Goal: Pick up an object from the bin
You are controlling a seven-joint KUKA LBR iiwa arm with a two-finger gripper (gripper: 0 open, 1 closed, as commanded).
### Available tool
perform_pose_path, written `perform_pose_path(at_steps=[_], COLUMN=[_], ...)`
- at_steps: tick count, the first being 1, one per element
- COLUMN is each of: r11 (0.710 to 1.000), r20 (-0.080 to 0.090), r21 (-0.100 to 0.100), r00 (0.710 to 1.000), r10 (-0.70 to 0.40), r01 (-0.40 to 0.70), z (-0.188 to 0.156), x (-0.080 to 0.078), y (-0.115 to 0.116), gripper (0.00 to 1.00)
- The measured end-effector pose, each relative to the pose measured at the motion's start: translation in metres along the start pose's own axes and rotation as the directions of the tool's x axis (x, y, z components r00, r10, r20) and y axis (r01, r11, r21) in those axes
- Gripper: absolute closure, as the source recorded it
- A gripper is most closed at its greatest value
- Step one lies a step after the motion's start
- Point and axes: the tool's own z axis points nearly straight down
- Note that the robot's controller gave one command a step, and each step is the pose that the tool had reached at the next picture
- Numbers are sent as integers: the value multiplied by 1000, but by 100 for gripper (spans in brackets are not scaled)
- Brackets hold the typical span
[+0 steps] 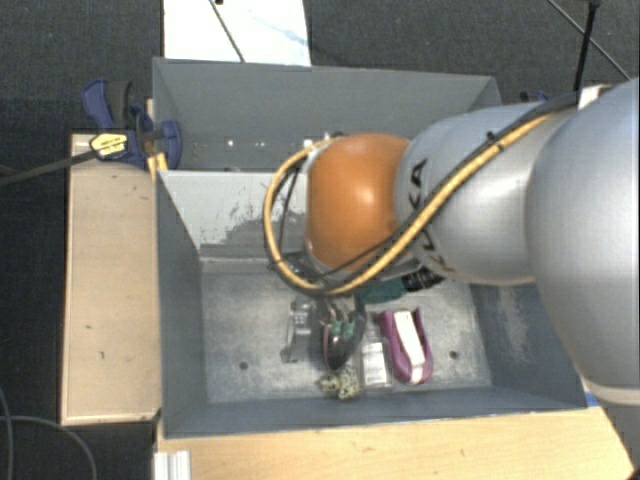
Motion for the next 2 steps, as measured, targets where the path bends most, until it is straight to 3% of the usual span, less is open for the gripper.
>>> perform_pose_path(at_steps=[1,2], r11=[999,990], r20=[-6,-1], r21=[6,1], r00=[999,990], r10=[40,-140], r01=[-40,140], z=[65,77], x=[-2,-18], y=[-57,-113], gripper=[0,0])
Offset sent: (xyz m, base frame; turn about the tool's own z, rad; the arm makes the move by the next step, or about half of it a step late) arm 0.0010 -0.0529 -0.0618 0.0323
